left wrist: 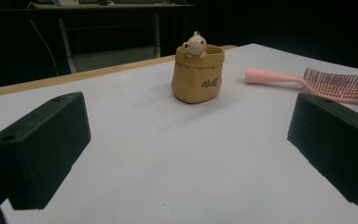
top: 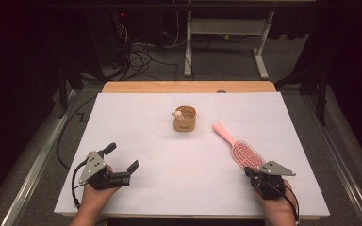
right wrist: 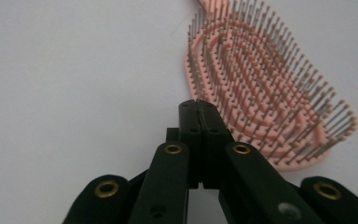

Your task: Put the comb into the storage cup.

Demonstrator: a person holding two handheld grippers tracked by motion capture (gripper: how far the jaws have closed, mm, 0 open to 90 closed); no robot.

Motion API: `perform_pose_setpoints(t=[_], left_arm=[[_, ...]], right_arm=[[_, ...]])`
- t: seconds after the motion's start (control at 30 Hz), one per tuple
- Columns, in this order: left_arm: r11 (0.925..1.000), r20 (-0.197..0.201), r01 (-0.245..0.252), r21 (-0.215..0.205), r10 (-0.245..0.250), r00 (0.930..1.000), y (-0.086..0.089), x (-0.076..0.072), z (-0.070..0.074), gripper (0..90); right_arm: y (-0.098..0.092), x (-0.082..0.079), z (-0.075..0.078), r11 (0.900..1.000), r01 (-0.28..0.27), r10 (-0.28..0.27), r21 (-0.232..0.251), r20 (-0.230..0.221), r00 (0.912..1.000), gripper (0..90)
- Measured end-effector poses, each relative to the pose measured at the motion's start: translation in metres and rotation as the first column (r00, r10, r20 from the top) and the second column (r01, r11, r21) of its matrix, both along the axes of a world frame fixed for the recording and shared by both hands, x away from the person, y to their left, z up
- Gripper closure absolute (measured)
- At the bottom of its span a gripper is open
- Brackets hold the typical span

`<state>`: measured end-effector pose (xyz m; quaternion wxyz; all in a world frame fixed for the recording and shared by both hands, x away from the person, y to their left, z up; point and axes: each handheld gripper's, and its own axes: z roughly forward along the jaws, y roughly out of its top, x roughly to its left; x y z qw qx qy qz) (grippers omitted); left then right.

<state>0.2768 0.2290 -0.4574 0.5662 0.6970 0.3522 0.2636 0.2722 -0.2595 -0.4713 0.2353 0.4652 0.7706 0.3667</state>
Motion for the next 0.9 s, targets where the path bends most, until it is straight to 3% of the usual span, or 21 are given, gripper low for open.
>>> perform_pose_setpoints(t=[0.13, 0.43, 0.6, 0.77, 0.8, 0.9], left_arm=[[1.0, -0.005, -0.001, 0.003, 0.001, 1.0, 0.0, 0.0, 0.0, 0.0], [0.9999, -0.029, 0.005, 0.011, -0.005, 0.9996, -0.002, 0.003, -0.002, 0.0], [0.9996, -0.05, 0.017, 0.021, -0.016, 0.9986, -0.003, 0.005, -0.004, 0.0], [0.9996, -0.052, 0.015, 0.025, -0.013, 0.9986, -0.004, 0.005, -0.004, 0.7], [0.9996, -0.052, 0.014, 0.025, -0.013, 0.9986, -0.004, 0.005, -0.005, 0.7], [0.9995, -0.052, 0.013, 0.027, -0.011, 0.9986, -0.004, 0.005, -0.005, 0.7]], right_arm=[[0.0, -0.003, 0.006, 0.998, -0.031, 0.029, 0.063, 0.031, 0.9991, 90.0], [-0.015, -0.006, 0.02, 0.99, -0.006, -0.011, 0.143, 0.119, 0.9929, 81.9], [-0.029, -0.005, 0.023, 0.98, 0.02, -0.049, 0.197, 0.144, 0.9884, 67.6], [-0.035, -0.004, 0.024, 0.98, 0.029, -0.062, 0.199, 0.157, 0.9856, 58.5], [-0.038, -0.004, 0.024, 0.979, 0.032, -0.065, 0.202, 0.16, 0.9849, 52.8], [-0.04, -0.003, 0.024, 0.978, 0.029, -0.063, 0.208, 0.162, 0.9848, 50.1]])
